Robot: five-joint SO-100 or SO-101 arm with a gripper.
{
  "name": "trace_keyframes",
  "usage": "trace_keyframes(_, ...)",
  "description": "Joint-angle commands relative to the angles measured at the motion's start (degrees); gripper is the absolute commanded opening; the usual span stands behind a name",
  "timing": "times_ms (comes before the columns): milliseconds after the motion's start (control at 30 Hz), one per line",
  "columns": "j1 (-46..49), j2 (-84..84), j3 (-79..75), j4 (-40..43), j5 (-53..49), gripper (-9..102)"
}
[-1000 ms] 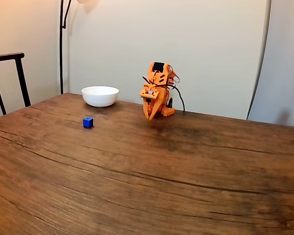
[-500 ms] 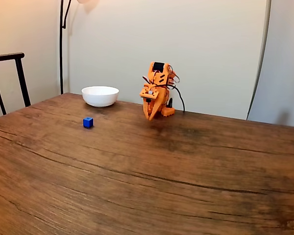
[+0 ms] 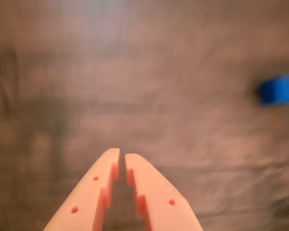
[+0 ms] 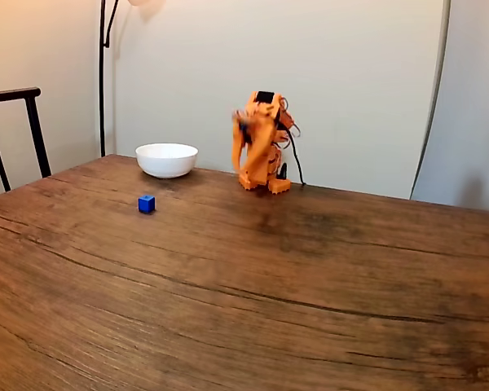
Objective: Grasp the cube and drop it in the bowl
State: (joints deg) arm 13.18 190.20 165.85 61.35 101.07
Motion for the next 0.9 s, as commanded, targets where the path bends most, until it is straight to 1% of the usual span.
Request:
trace_keyframes(0,3.7,0.1,-5.4,-5.2,-0.2,0)
trace_keyframes(200,13.2,-0.7,-9.2,-11.0,-0.2,0)
trace_keyframes(500,24.5,-2.5,-18.7,-10.4,0.0,0)
trace_keyframes(667,29.2,-17.1,-30.7,-10.6,1.1,0)
trace_keyframes(867,30.0,-42.0,-50.9,-10.4,7.5,0)
